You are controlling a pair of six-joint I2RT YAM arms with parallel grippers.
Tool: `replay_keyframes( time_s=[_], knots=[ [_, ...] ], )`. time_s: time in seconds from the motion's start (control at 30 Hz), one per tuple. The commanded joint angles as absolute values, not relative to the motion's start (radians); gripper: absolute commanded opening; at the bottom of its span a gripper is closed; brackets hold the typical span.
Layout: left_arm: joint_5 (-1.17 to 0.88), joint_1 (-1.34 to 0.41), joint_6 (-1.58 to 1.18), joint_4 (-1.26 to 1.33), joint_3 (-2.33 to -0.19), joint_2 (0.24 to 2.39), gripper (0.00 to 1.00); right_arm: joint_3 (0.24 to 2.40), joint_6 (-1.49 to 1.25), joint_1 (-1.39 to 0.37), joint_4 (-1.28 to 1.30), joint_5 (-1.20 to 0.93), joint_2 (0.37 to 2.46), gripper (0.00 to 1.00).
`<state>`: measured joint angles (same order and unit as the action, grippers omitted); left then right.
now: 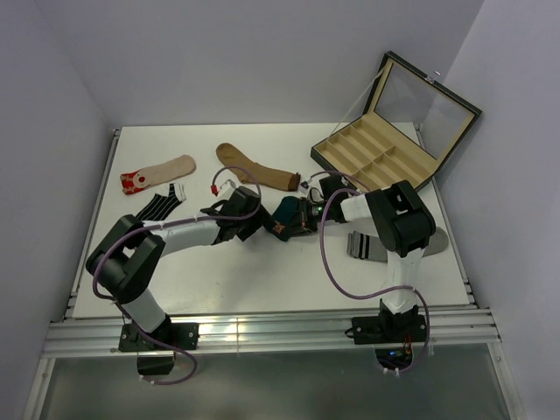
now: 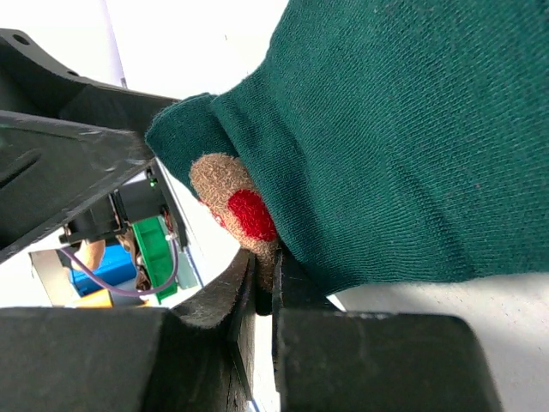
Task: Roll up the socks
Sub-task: Roll the sock at the center of the board.
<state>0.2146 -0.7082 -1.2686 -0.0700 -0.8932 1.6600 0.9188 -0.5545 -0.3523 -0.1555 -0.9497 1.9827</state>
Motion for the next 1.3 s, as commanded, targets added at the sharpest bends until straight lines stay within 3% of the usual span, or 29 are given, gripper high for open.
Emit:
replay_keyframes(
  time_s=[0.0, 0.4, 0.47, 0.57, 0.87, 0.97, 1.17, 1.27],
  knots=[
    [0.207, -0.713, -1.278, -0.067, -0.933, 1.701, 0.71, 0.920, -0.546, -0.348, -0.077, -0.847, 1.996, 0.00],
    [0.189, -0.715, -1.287, -0.201, -0.988, 1.839, 0.40, 0.891, -0.520, -0.353, -0.090, -0.770, 1.919, 0.00],
    [0.192, -0.715, -1.269, -0.231, -1.005, 1.855, 0.32, 0.887, -0.473, -0.365, -0.087, -0.743, 1.875, 0.03],
    [0.189, -0.715, -1.236, -0.261, -1.032, 1.873, 0.27, 0.865, -0.399, -0.397, -0.081, -0.677, 1.795, 0.07],
    [0.213, -0.713, -1.100, -0.348, -1.100, 1.850, 0.24, 0.740, -0.203, -0.546, -0.152, -0.217, 1.478, 0.40],
    [0.216, -0.713, -1.057, -0.368, -1.127, 1.851, 0.25, 0.716, -0.151, -0.621, -0.181, -0.111, 1.430, 0.44],
    [0.180, -0.713, -1.026, -0.367, -1.152, 1.881, 0.25, 0.710, -0.077, -0.704, -0.215, -0.092, 1.433, 0.55],
    [0.164, -0.713, -1.020, -0.367, -1.155, 1.890, 0.25, 0.724, -0.045, -0.744, -0.212, -0.071, 1.463, 0.55]
  ],
)
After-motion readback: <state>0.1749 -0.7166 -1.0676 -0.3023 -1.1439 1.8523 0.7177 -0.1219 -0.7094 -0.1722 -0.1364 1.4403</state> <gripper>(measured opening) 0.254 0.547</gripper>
